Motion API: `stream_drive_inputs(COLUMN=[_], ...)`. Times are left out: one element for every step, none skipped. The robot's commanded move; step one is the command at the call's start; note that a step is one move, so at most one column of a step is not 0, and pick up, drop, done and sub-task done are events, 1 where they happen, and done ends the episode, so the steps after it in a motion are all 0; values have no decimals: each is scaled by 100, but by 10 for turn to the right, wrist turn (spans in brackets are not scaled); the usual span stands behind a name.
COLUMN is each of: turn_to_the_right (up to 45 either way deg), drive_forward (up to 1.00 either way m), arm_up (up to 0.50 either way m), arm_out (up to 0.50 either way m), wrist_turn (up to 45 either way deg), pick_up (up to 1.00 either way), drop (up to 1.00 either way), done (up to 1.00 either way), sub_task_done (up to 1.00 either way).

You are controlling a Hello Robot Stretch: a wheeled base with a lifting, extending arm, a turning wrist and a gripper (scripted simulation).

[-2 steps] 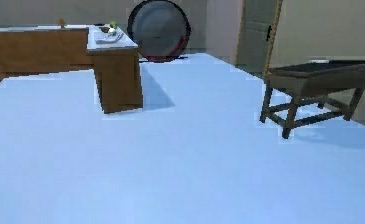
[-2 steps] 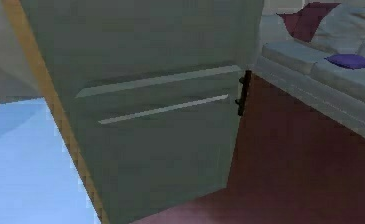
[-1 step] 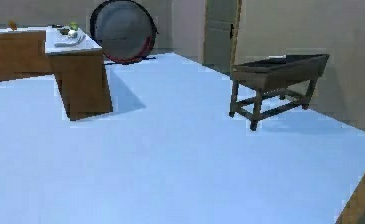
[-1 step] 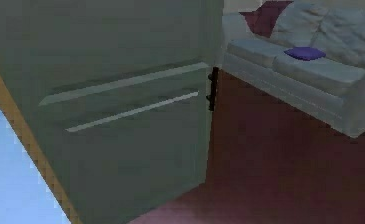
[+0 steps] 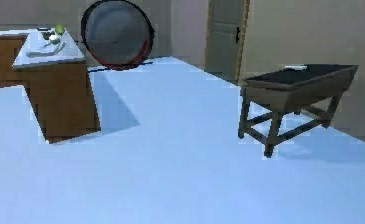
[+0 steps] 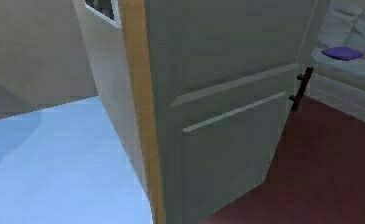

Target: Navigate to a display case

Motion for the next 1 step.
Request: stream_drive_inputs(turn_to_the_right=[150], drive_forward=[0], arm_up=[0], arm_out=[0], wrist_turn=[0], pick_up=[0], drop=[0], done=[0], sub_task_done=[0])
